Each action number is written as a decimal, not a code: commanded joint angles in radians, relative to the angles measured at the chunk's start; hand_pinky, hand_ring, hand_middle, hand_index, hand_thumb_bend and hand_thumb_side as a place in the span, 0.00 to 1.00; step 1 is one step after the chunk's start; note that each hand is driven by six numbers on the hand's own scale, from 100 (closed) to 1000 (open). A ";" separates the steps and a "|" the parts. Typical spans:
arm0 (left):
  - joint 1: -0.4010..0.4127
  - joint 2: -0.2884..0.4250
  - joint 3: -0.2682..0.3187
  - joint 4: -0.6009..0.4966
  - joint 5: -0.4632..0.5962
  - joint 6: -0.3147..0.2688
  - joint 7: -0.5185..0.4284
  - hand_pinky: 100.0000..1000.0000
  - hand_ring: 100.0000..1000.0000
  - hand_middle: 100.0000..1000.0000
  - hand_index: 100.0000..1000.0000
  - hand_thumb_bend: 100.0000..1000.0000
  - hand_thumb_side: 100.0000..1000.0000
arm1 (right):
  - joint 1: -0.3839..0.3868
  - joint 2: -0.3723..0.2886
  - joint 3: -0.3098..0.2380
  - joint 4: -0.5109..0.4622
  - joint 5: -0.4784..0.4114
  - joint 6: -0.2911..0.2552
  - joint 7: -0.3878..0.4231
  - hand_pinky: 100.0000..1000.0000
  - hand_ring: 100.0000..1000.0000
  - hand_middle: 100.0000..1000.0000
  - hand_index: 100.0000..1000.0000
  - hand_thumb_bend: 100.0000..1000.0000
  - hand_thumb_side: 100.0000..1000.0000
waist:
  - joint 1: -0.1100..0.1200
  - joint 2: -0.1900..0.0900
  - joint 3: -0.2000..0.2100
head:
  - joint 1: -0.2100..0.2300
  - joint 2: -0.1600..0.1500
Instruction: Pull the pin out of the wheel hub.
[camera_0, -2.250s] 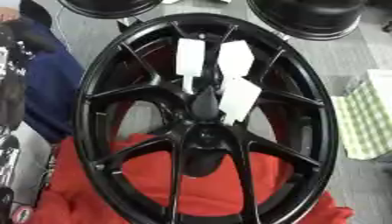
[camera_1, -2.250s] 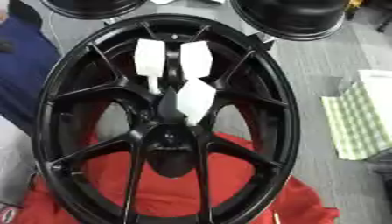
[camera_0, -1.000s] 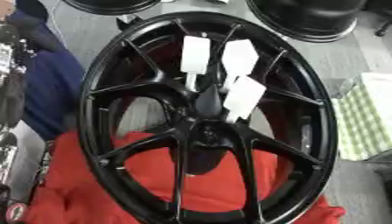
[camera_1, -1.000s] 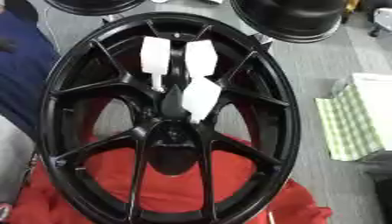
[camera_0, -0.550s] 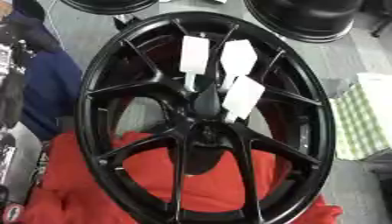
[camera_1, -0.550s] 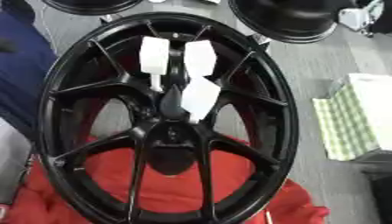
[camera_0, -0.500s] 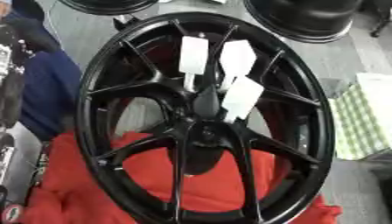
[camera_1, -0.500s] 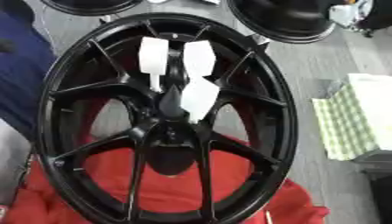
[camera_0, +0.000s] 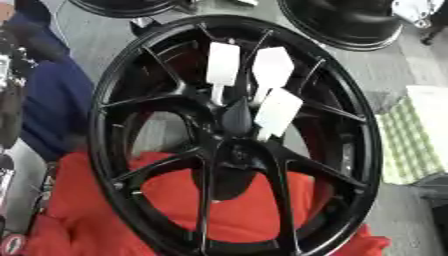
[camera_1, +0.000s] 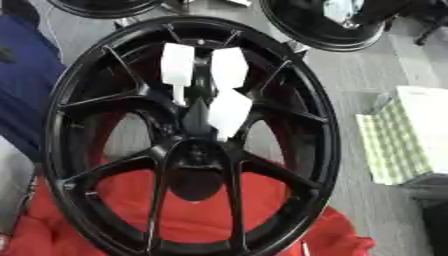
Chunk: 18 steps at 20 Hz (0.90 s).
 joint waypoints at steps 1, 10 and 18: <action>-0.007 0.024 0.003 -0.015 -0.002 0.001 -0.003 0.84 0.56 0.48 0.71 0.00 0.60 | -0.030 0.009 0.003 0.022 0.004 0.141 0.145 0.88 0.82 0.74 0.80 0.03 0.00 | 0.004 -0.027 0.004 | -0.005 -0.003; -0.009 0.024 0.002 -0.015 -0.002 0.003 -0.008 0.84 0.56 0.48 0.71 0.00 0.60 | -0.045 0.043 0.031 0.054 -0.116 0.106 0.145 0.84 0.85 0.78 0.85 0.27 0.00 | 0.001 -0.025 0.012 | -0.006 0.001; -0.012 0.023 0.001 -0.015 -0.001 0.006 -0.017 0.83 0.56 0.48 0.71 0.00 0.60 | -0.056 0.060 0.019 0.088 -0.235 0.047 0.145 0.81 0.87 0.77 0.86 0.19 0.00 | 0.002 -0.025 0.014 | -0.006 0.006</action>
